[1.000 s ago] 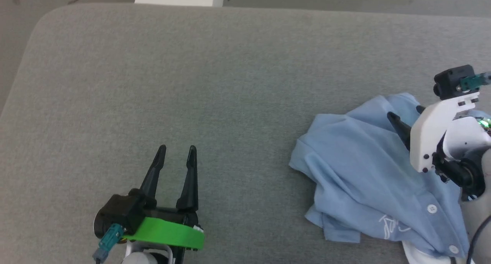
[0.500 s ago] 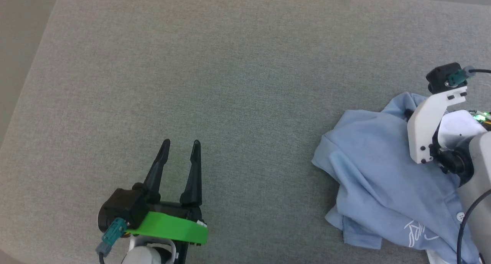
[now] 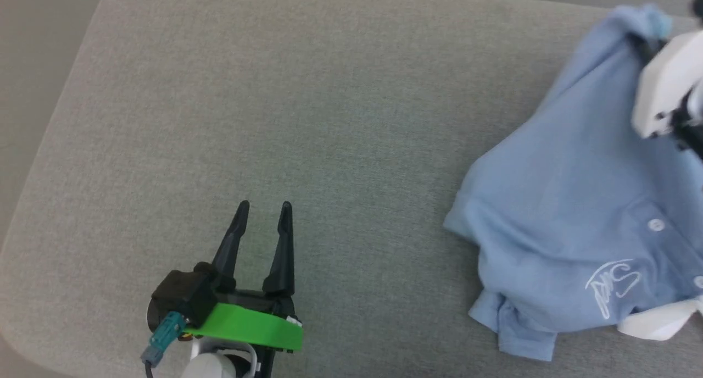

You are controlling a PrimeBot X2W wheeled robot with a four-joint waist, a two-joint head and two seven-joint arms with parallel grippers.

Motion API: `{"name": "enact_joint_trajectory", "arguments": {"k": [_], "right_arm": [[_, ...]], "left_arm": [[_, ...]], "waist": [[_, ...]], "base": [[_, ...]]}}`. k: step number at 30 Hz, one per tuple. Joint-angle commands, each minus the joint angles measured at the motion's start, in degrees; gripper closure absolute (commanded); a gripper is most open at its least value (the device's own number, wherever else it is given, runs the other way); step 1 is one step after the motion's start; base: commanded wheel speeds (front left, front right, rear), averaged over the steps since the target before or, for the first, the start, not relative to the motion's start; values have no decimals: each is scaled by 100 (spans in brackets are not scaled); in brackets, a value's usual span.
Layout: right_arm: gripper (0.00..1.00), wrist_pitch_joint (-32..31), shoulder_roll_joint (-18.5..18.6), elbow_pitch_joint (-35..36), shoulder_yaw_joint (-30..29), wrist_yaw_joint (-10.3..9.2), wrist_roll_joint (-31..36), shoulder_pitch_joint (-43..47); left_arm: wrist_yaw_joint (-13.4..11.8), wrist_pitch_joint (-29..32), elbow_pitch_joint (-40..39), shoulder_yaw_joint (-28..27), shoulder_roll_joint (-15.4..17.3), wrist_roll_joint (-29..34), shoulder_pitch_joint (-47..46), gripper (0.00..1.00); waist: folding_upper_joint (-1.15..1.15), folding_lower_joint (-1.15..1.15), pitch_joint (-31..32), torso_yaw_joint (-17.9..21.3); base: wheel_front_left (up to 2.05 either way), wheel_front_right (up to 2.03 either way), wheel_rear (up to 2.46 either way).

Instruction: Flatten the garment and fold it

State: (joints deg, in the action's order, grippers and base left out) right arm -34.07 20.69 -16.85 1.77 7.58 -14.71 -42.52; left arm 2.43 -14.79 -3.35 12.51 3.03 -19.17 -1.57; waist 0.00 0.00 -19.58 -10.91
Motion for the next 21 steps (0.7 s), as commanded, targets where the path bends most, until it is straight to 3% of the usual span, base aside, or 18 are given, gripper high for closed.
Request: {"name": "enact_joint_trajectory", "arguments": {"k": [1, 8, 9, 10, 11, 21], "right_arm": [[100, 119, 23, -133, -153, -9, 165, -84], [98, 630, 7, -1006, -813, -9, 1050, -14], [76, 664, -54, -1112, -875, -9, 1107, -6], [21, 685, -99, -1170, -881, -9, 1150, -9], [0, 704, -162, -1217, -874, -9, 1162, -27], [0, 847, -287, -774, -410, -9, 548, 29]], "left_arm": [[-13, -21, -8, 28, -15, -21, -128, 0], [-26, -21, 18, 192, -15, -101, -280, 0], [-32, -21, 25, 200, -15, -110, -296, 0], [-40, -21, 29, 201, -15, -117, -304, 0], [-51, -21, 31, 199, -15, -123, -311, 0], [-44, -21, 162, 59, -15, -47, -108, 0]], "waist": [[0, 0, -136, -148], [0, 0, -417, -508], [0, 0, -432, -529], [0, 0, -435, -535], [0, 0, -436, -531], [0, 0, 195, -149]], "base": [[0, 0, 0], [0, 0, 0], [0, 0, 0], [0, 0, 0], [0, 0, 0], [0, 0, 0]]}}
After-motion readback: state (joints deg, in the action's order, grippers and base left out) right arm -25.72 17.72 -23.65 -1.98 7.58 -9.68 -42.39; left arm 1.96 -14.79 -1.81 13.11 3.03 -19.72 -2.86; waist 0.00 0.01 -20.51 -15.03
